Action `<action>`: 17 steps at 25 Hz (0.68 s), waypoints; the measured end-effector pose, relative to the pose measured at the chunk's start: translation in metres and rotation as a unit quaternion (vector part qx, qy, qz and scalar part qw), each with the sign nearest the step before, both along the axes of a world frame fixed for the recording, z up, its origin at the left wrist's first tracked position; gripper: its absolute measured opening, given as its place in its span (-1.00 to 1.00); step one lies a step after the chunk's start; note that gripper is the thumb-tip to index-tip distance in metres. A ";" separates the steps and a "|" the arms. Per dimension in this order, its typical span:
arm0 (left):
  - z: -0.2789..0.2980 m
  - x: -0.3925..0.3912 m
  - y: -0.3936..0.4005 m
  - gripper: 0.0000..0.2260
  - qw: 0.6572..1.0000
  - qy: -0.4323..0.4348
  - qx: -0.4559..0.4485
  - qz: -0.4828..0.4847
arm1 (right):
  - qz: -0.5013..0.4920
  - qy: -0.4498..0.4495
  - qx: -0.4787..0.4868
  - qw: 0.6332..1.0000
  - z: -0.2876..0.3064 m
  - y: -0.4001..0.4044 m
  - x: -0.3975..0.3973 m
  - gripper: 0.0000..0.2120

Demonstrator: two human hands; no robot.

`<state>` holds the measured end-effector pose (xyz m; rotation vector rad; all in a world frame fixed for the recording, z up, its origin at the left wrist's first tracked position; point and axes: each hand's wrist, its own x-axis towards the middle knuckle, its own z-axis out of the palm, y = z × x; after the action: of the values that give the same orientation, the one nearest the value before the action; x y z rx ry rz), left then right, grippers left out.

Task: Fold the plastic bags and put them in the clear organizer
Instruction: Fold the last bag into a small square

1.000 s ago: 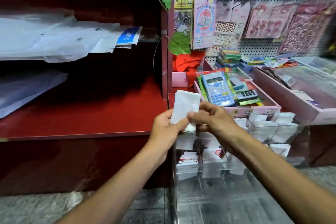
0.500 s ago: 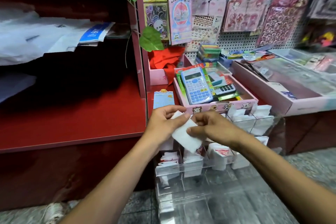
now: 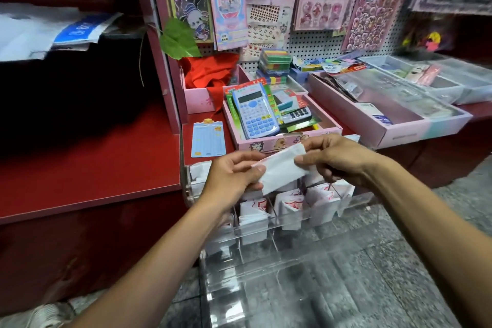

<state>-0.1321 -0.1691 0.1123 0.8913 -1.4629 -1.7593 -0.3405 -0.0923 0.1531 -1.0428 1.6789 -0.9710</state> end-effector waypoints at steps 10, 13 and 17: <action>-0.042 -0.040 0.038 -0.88 0.905 -0.246 -0.322 -0.128 | -0.220 0.309 -0.096 0.920 -0.038 0.078 -0.111 -0.83; -0.056 -0.052 0.045 -0.86 0.867 -0.274 -0.373 -0.185 | -0.126 0.488 -0.104 0.857 -0.033 0.069 -0.117 -0.83; -0.063 -0.050 0.038 -0.85 0.878 -0.267 -0.354 -0.180 | -0.038 0.583 -0.107 0.804 -0.034 0.055 -0.113 -0.77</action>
<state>-0.1818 -0.1313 0.0489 0.7486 -2.5436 -1.0474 -0.4537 -0.0378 0.1186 -1.9765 2.6222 -0.5355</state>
